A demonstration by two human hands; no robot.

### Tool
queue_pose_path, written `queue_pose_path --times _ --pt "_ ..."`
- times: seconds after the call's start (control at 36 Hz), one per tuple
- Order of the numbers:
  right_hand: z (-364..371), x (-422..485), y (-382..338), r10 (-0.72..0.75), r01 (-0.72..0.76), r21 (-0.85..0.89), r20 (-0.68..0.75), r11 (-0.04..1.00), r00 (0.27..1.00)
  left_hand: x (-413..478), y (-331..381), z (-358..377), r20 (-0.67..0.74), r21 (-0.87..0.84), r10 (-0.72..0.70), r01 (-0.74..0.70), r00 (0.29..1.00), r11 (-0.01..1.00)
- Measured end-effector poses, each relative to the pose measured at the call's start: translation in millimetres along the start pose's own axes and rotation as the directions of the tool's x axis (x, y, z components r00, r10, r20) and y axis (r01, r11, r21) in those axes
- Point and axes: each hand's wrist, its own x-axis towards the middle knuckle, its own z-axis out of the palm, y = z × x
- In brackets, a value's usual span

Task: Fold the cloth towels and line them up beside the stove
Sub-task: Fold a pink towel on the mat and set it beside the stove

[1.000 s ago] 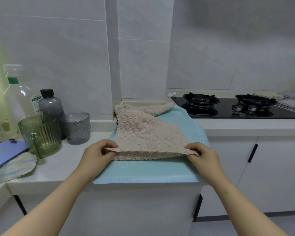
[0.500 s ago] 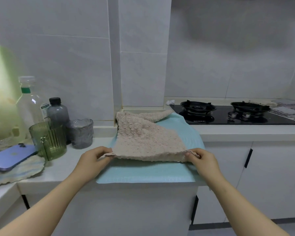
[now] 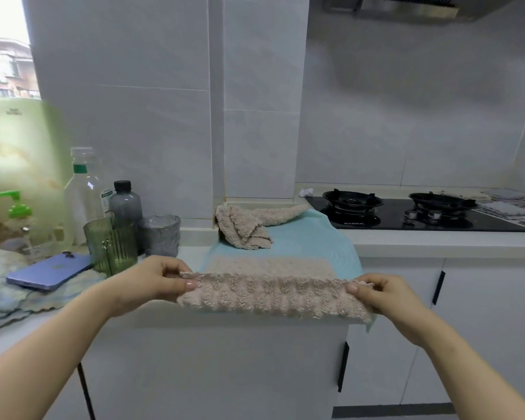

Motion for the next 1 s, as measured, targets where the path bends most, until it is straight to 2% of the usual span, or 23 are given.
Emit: queue_pose_path --times 0.11,0.19,0.42,0.53,0.64,0.78,0.86,1.0 --pt "-1.7 -0.3 -7.5 0.062 -0.065 0.022 0.093 0.998 0.994 -3.7 5.7 -2.7 0.02 -0.084 -0.04 0.041 0.999 0.996" --pt "-0.4 5.1 -8.8 0.088 -0.089 0.007 0.08 0.996 0.993 0.8 6.9 -1.7 -0.017 -0.111 -0.051 0.049 0.999 0.993" --pt "18.2 50.7 -3.1 0.058 -0.061 -0.008 -0.21 0.998 0.976 54.7 10.2 8.5 -0.282 -0.057 -0.064 0.05 0.957 0.997" --pt "24.6 81.4 -0.3 0.042 -0.061 -0.057 -0.284 0.997 0.958 87.4 8.8 12.6 -0.336 0.014 -0.072 0.081 0.939 0.997" --pt "27.5 107.4 6.1 0.035 -0.078 -0.13 -0.306 0.988 0.951 112.3 2.4 16.9 -0.361 0.085 -0.081 0.12 0.929 0.989" --pt "30.0 126.4 16.3 0.0 -0.098 -0.289 -0.319 0.952 0.948 133.6 -11.6 17.2 -0.376 0.256 -0.08 0.186 0.923 0.949" --pt "33.2 127.7 20.9 -0.051 -0.082 -0.419 -0.296 0.904 0.954 137.0 -20.5 18.8 -0.393 0.336 -0.102 0.246 0.914 0.909" --pt "38.9 123.3 31.7 -0.095 -0.077 -0.595 -0.252 0.8 0.963 138.1 -33.6 23.5 -0.434 0.382 -0.064 0.248 0.899 0.89"
